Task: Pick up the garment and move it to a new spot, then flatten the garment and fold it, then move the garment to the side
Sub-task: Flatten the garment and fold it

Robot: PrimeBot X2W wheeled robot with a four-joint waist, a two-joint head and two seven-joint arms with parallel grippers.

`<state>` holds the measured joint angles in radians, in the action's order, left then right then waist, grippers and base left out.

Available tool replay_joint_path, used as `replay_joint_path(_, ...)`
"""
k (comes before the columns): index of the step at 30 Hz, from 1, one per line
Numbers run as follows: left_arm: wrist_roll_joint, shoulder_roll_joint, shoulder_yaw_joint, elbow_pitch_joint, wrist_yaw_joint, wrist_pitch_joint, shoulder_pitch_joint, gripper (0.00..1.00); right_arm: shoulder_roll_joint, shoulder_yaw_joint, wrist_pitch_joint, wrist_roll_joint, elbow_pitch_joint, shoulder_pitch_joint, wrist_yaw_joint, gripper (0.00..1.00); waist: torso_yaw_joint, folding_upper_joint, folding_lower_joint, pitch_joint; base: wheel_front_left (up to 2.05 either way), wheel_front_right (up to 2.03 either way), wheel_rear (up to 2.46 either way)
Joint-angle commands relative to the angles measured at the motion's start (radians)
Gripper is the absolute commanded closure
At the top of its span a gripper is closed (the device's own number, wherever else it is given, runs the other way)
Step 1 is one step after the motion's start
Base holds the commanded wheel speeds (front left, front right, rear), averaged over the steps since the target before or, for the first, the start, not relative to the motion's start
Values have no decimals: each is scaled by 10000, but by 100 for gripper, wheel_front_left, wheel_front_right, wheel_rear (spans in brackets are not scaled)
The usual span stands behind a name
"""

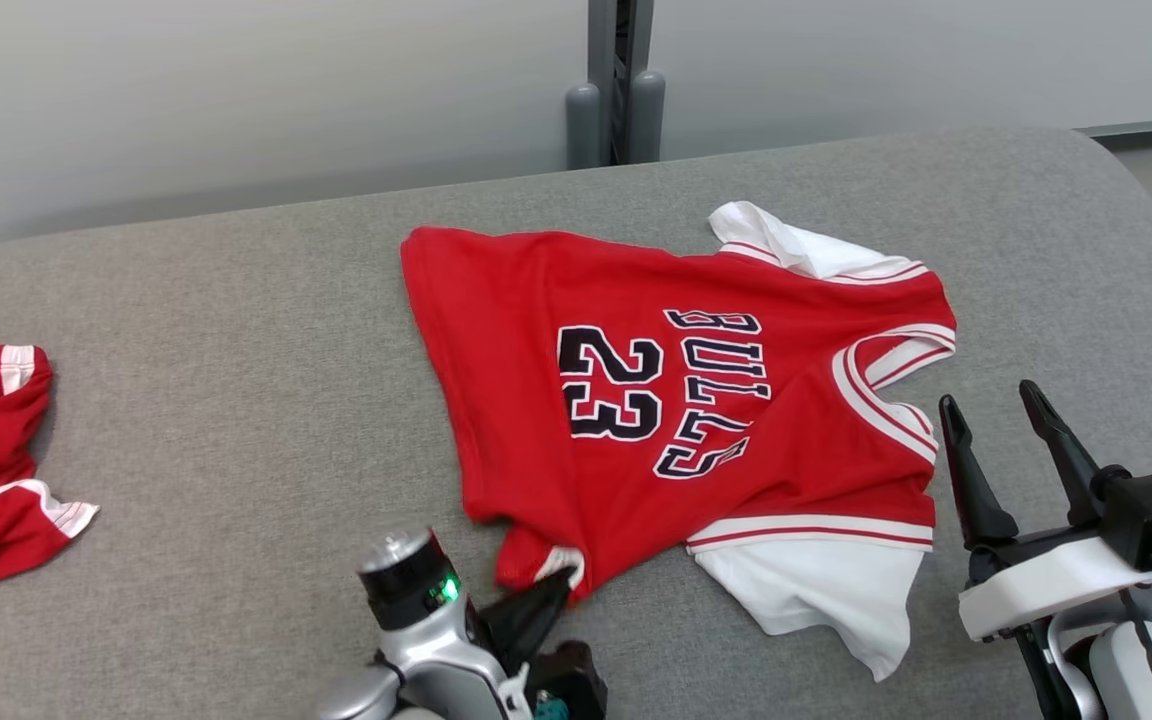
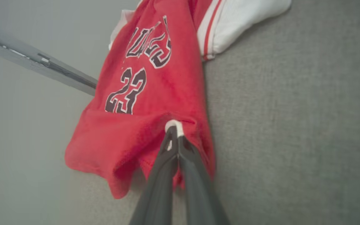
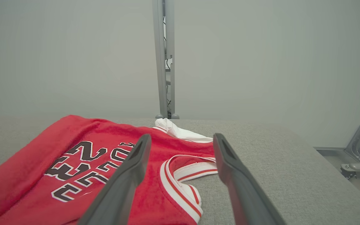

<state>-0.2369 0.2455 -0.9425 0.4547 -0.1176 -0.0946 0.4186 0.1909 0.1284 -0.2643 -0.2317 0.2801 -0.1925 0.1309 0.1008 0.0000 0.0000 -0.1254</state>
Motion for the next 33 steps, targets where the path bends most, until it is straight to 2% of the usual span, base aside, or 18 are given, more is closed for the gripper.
replay_joint_path(1,-49,-151,-242,502,317,152,53,100,92,2,-15,-55,65,-81,-2,0,90,0,0,-26,0,0,0)
replay_joint_path(4,228,-588,-385,1373,638,314,13,100,114,65,-15,-91,79,-170,-2,0,206,0,0,-60,0,0,0)
replay_joint_path(5,361,-713,-312,1586,607,277,39,77,125,55,-15,-97,82,-175,-2,0,234,0,0,-79,0,0,0)
replay_joint_path(6,449,-820,-240,1769,528,226,83,34,134,29,-15,-109,79,-176,-2,0,249,0,0,-96,0,0,0)
replay_joint_path(7,557,-910,-162,1903,457,153,130,7,139,-2,-15,-119,73,-165,-2,0,254,0,0,-109,0,0,0)
replay_joint_path(8,658,-984,-92,2004,416,98,170,0,150,-36,-15,-125,68,-140,-2,0,253,0,0,-116,0,0,0)
replay_joint_path(12,1099,-1017,255,2220,280,-193,132,0,166,-117,-15,-108,90,-25,-2,0,202,0,0,-93,0,0,0)
replay_joint_path(17,1701,-924,615,1623,521,-446,20,0,141,-243,-15,-45,99,86,-2,0,10,0,0,24,0,0,0)
replay_joint_path(21,2007,-435,868,516,577,-328,-209,0,122,-386,-15,40,141,194,-2,0,-258,0,0,232,0,0,0)
replay_joint_path(24,2077,64,1022,-354,422,-34,-412,0,65,-388,-15,96,165,258,-2,0,-443,0,0,406,0,0,0)
replay_joint_path(28,2523,526,1657,-1411,-91,289,-806,0,12,-396,-15,198,211,305,-2,0,-627,0,0,564,0,0,0)
replay_joint_path(33,3818,363,2997,-2375,-1021,-54,-1524,0,16,-332,-15,231,184,242,-2,0,-682,0,0,633,0,0,0)
